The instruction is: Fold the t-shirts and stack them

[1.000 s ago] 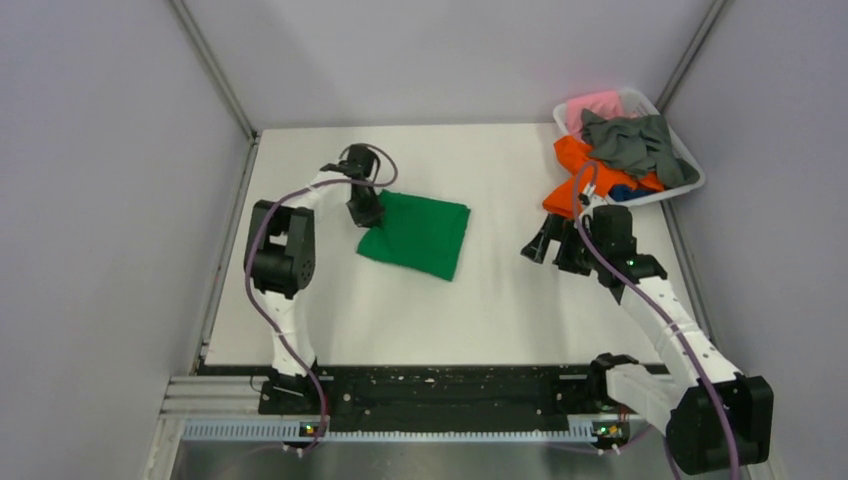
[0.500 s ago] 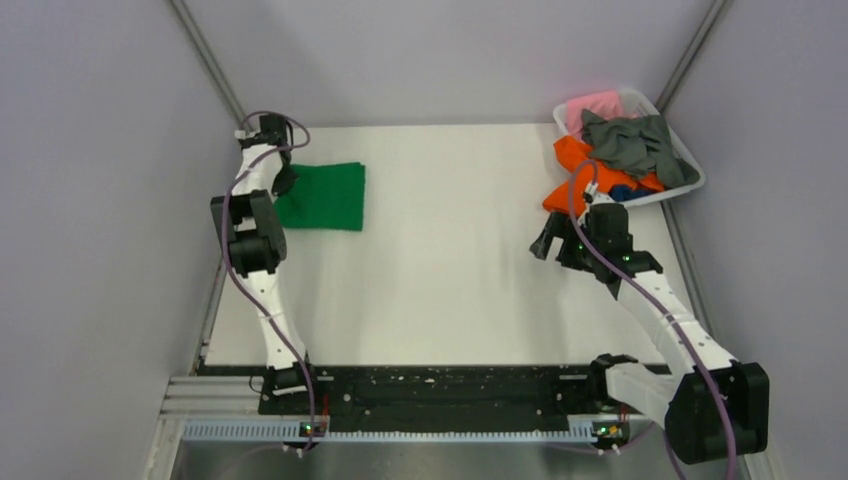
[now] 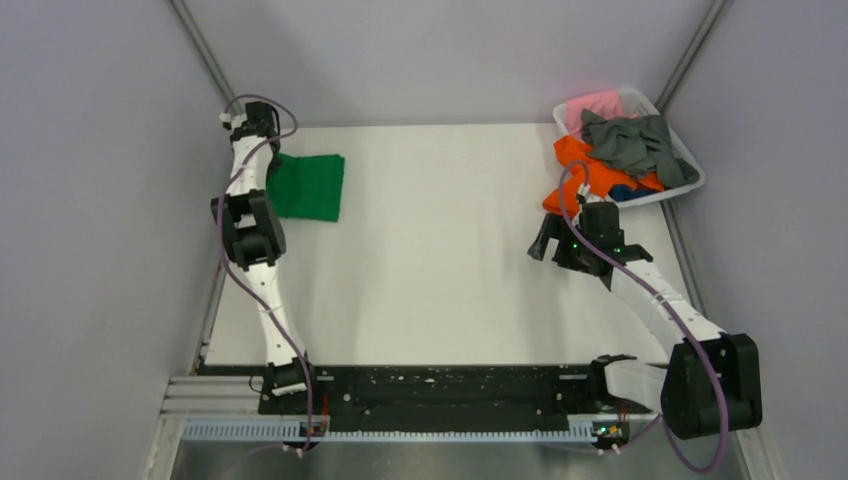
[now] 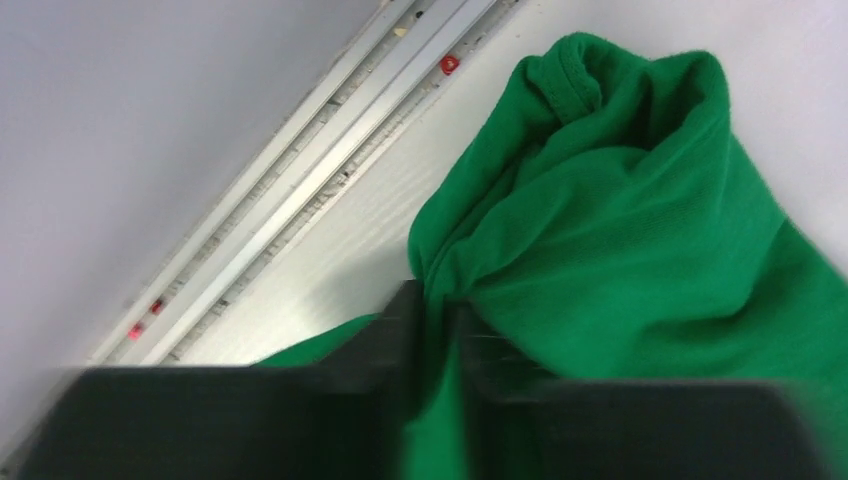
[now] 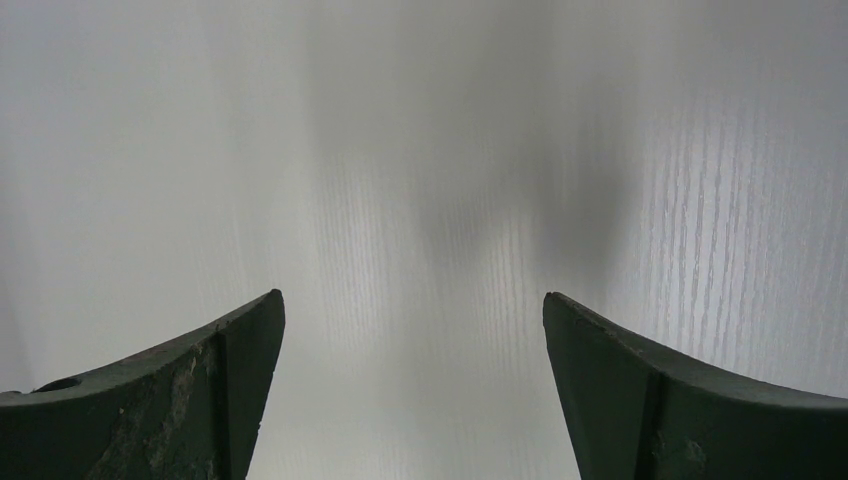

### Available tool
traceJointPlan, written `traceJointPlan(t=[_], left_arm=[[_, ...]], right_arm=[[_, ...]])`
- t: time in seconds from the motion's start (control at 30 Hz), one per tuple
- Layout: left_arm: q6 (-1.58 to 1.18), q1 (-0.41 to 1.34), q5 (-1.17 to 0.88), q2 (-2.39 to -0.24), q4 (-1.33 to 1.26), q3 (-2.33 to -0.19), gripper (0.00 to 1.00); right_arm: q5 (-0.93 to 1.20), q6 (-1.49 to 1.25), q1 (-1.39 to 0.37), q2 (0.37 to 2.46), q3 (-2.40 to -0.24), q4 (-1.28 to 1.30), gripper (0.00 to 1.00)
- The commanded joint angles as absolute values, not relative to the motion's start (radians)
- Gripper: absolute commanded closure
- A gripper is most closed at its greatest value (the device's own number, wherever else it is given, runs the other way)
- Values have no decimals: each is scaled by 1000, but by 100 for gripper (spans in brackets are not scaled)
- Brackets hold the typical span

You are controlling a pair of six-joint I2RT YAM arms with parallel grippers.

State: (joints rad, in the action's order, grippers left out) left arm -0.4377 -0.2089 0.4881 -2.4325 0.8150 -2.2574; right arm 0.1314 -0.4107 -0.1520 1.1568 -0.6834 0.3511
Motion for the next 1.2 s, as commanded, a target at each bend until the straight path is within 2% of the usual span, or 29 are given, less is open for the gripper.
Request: traceJointPlan(t=[0.0, 0.03, 0.07, 0.1, 0.27, 0.43, 0.77, 0.93, 1.07, 1.17], left_arm=[[-414, -232, 534, -2376, 825, -2299, 51], [-400, -232, 530, -2366, 826, -2301, 12], [-396, -232, 528, -2361, 829, -2303, 4], [-392, -231, 527, -2347, 835, -2306, 1], [-421, -228, 406, -2221, 838, -2250, 1], [-477, -176, 237, -2050, 702, -1983, 1], [-481, 80, 225, -1893, 779, -1804, 1], [-519, 196, 167, -1614, 617, -1393, 1], [-476, 260, 87, -1304, 284, -963, 1], [-506, 264, 94, -1122, 113, -745, 1]], right_arm=[[129, -394, -144, 1153, -711, 311, 1], [132, -394, -144, 1151, -710, 312, 1], [133, -396, -144, 1146, -708, 311, 1], [133, -396, -144, 1139, -707, 313, 1], [141, -406, -143, 1104, -703, 297, 1], [155, -413, -144, 1065, -685, 277, 1], [187, -409, -144, 966, -627, 223, 1], [198, -403, -144, 904, -595, 230, 1], [205, -412, -144, 874, -567, 197, 1], [218, -414, -144, 867, -552, 174, 1]])
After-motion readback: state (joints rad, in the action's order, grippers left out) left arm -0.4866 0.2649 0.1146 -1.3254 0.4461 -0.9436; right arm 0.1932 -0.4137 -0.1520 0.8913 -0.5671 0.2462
